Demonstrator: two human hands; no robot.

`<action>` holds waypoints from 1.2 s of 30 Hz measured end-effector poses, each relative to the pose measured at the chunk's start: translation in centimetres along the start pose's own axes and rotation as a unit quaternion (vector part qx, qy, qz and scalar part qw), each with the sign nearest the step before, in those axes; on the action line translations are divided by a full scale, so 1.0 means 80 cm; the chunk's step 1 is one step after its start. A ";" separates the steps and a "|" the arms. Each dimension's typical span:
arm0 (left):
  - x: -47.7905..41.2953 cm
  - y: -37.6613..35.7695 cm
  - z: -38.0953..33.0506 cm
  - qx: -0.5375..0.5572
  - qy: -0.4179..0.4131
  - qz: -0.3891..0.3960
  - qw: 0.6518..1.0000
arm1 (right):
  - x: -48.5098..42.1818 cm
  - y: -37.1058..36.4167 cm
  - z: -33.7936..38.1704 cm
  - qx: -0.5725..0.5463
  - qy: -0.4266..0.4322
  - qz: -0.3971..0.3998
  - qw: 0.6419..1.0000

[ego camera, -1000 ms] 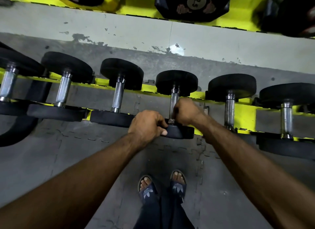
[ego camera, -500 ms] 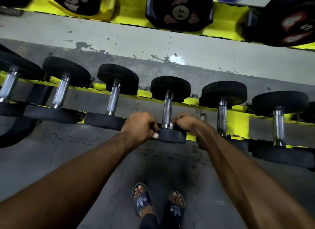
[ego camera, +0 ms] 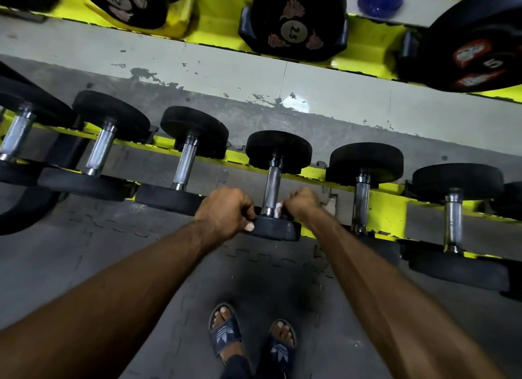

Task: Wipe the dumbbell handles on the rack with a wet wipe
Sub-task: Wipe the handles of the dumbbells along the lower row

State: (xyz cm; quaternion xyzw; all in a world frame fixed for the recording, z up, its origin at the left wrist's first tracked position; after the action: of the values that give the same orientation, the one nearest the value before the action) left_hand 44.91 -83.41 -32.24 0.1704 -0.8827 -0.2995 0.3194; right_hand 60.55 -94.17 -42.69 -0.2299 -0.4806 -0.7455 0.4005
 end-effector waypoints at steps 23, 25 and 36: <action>0.008 -0.002 0.005 -0.010 -0.014 -0.044 0.999 | 0.032 0.001 0.021 0.065 0.207 0.034 0.976; 0.010 -0.003 0.004 -0.009 -0.011 -0.045 0.999 | 0.038 -0.001 0.048 0.168 0.318 -0.001 0.933; 0.021 -0.010 0.007 0.030 -0.023 -0.081 0.996 | 0.050 -0.023 0.110 0.493 0.403 0.066 0.768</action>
State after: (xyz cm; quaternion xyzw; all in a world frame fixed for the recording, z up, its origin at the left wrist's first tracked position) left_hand 43.40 -84.58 -32.32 0.2442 -0.8817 -0.3014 0.2685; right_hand 56.34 -87.32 -36.94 0.2893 -0.5598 -0.4021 0.6642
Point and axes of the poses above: each hand's wrist, its own x-axis away from the middle knuckle, its own y-axis out of the back of the hand, z = x × y, the point moved 6 cm from there along -x, towards the middle knuckle, and after that the axes turned 12 degrees about x, right-handed, at the moved point
